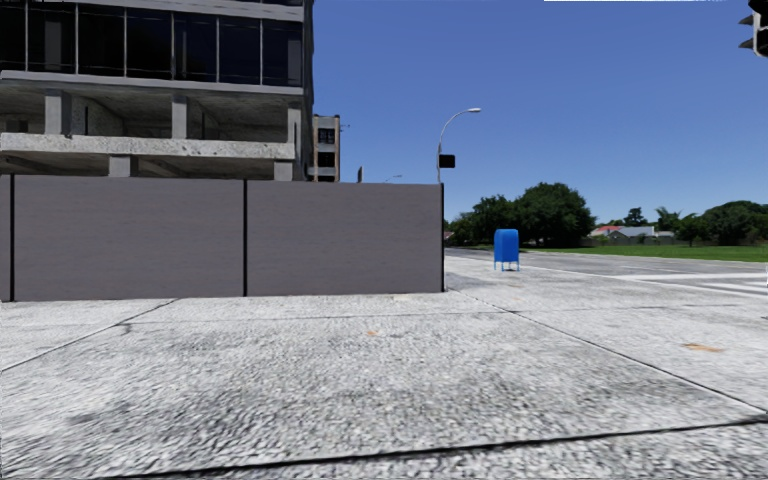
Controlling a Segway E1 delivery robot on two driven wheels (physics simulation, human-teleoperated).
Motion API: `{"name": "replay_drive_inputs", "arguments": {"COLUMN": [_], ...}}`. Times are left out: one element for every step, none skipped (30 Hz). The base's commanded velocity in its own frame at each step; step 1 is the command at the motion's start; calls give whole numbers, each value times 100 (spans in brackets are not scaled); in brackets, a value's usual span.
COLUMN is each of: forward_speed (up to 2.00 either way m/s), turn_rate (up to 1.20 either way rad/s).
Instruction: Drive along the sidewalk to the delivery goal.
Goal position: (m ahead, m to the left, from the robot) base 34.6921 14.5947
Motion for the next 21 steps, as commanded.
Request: {"name": "replay_drive_inputs", "arguments": {"forward_speed": [200, 200, 200, 200, 200, 200, 200, 200, 200, 200, 200, 200, 200, 200, 200, 200, 200, 200, 200, 200, 200], "turn_rate": [-120, -120, -120, -120, -120, -120, -120, -120, -120, -120, -120, -120, -72, -1, 0, 0, 0, 0, 0, 0, 0]}}
